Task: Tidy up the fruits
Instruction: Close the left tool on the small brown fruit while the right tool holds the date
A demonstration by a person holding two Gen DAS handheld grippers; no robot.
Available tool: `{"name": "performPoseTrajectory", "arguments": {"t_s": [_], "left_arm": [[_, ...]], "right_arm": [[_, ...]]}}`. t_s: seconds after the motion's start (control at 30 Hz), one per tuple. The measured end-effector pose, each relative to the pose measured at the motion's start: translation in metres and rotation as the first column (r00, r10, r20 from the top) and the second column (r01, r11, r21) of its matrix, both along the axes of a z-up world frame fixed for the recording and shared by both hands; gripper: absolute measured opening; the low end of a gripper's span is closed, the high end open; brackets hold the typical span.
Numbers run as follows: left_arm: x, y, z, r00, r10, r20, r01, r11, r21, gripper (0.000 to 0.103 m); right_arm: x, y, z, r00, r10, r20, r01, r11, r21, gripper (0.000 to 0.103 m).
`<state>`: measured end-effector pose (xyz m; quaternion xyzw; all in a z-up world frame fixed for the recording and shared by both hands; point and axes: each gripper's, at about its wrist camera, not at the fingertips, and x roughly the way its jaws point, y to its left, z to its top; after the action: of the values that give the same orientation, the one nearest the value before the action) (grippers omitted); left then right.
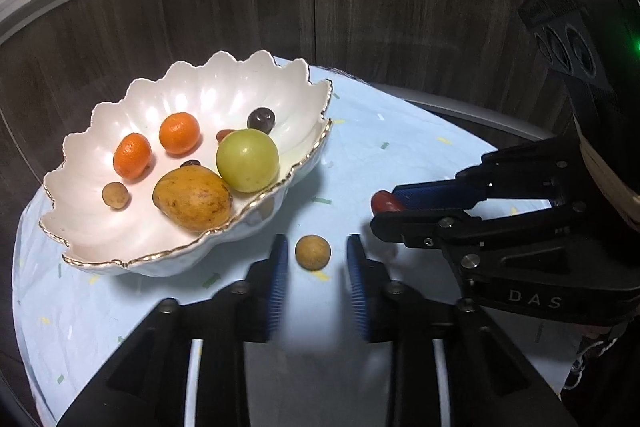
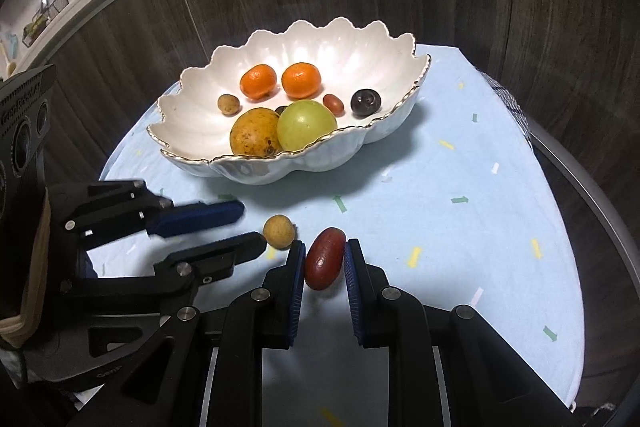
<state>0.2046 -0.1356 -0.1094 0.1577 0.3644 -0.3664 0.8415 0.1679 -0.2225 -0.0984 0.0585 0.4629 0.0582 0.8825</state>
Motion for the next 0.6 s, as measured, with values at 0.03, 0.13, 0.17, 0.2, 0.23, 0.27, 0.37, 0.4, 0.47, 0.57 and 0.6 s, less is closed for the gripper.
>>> {"name": "performPoseTrajectory", "arguments": {"t_s": [0.03, 0.13, 0.17, 0.2, 0.23, 0.27, 0.37, 0.4, 0.47, 0.57, 0.6], "left_arm": [[0.001, 0.0, 0.0, 1.0, 0.001, -0.001, -0.001, 1.0, 0.002, 0.037], [0.006, -0.003, -0.004, 1.0, -0.003, -0.012, 0.003, 1.0, 0.006, 0.038], [0.008, -0.004, -0.005, 1.0, -0.004, -0.016, 0.004, 1.0, 0.008, 0.038], [0.009, -0.005, -0.007, 1.0, -0.006, -0.024, 0.006, 1.0, 0.01, 0.038], [0.01, -0.007, -0.008, 0.999, -0.009, -0.031, 0.009, 1.0, 0.012, 0.038], [0.012, -0.008, -0.01, 0.999, -0.01, -0.035, 0.011, 1.0, 0.015, 0.038], [0.016, -0.014, -0.015, 0.999, -0.021, -0.049, 0.022, 0.999, 0.023, 0.038], [0.017, -0.016, -0.016, 0.998, -0.025, -0.053, 0.027, 0.999, 0.026, 0.038], [0.018, -0.019, -0.019, 0.997, -0.035, -0.065, 0.037, 0.999, 0.033, 0.038], [0.019, -0.021, -0.024, 0.997, -0.031, -0.069, 0.034, 0.998, 0.05, 0.036], [0.019, -0.022, -0.026, 0.997, -0.028, -0.07, 0.032, 0.998, 0.054, 0.032]], "right_arm": [[0.0, -0.001, 0.0, 1.0, -0.003, -0.001, 0.003, 1.0, 0.001, 0.022], [0.002, -0.003, -0.001, 1.0, -0.014, -0.007, 0.014, 1.0, 0.002, 0.022], [0.002, -0.004, -0.002, 1.0, -0.017, -0.01, 0.017, 1.0, 0.003, 0.021], [0.003, -0.005, -0.002, 1.0, -0.021, -0.014, 0.021, 1.0, 0.004, 0.022], [0.004, -0.007, -0.003, 1.0, -0.026, -0.017, 0.026, 1.0, 0.005, 0.022], [0.004, -0.008, -0.003, 0.999, -0.03, -0.019, 0.03, 1.0, 0.007, 0.022], [0.006, -0.011, -0.005, 0.999, -0.041, -0.027, 0.041, 0.999, 0.008, 0.022], [0.006, -0.013, -0.005, 0.999, -0.045, -0.03, 0.046, 0.999, 0.011, 0.022], [0.007, -0.015, -0.006, 0.998, -0.052, -0.036, 0.052, 0.999, 0.013, 0.021], [0.008, -0.016, -0.008, 0.997, -0.058, -0.042, 0.059, 0.998, 0.016, 0.021], [0.009, -0.016, -0.008, 0.997, -0.058, -0.043, 0.059, 0.998, 0.016, 0.021]]}}
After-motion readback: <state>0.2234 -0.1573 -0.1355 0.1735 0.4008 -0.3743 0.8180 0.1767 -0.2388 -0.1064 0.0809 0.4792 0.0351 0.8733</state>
